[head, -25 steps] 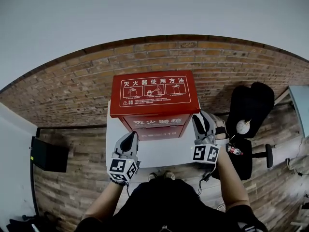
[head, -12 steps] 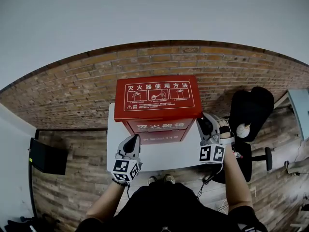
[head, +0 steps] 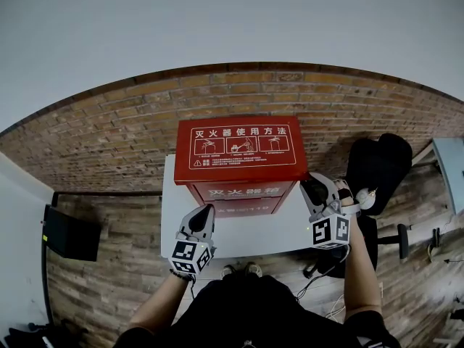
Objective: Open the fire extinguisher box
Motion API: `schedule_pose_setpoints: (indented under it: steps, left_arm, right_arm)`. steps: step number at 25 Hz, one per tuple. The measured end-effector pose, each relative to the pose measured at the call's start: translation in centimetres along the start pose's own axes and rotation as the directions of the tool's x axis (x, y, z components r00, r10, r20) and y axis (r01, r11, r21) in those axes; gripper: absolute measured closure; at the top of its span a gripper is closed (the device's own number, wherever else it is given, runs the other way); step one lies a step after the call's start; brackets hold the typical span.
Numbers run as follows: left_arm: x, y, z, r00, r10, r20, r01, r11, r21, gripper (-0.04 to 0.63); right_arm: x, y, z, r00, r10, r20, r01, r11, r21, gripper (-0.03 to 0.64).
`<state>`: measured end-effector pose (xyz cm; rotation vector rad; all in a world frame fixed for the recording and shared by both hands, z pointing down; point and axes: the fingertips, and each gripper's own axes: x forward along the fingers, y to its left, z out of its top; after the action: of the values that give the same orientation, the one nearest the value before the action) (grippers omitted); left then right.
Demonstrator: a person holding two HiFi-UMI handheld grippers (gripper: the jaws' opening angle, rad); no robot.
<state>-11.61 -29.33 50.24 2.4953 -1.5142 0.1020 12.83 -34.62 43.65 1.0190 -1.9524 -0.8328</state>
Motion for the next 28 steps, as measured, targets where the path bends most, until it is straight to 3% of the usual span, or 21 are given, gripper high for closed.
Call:
schedule_pose_setpoints:
  steps: [6, 15, 22, 28]
  left_arm:
    - [-0.3, 0.1, -0.5, 1.000, -0.004, 0.000, 0.004, 1.000, 0.010, 0.548]
    - [-0.4, -0.1, -0.5, 1.000, -0.029, 0.001, 0.029, 1.000, 0.012, 0.548]
    - [-2.2, -2.3, -1.9, 0.990, -0.143, 0.005, 0.143, 0.990, 0.003, 0.548]
    - [-4.0, -4.0, -4.0, 0.980, -0.197, 0.005, 0.197, 0.980, 0.019, 0.548]
  right_arm:
    - [-0.5, -0.7, 0.4, 1.000, -0.028, 0.010, 0.028, 0.999, -0.016, 0.488]
    - [-1.1, -2.4, 1.3, 0.997, 0.031, 0.068, -0.032, 0.999, 0.020, 0.488]
    - [-1.3, -4.7, 2.4, 0.987, 0.067, 0.145, -0.077, 0.995, 0.063, 0.488]
    - [-1.3, -7.0, 3.4, 0.971, 0.080, 0.225, -0.107, 0.988, 0.111, 0.488]
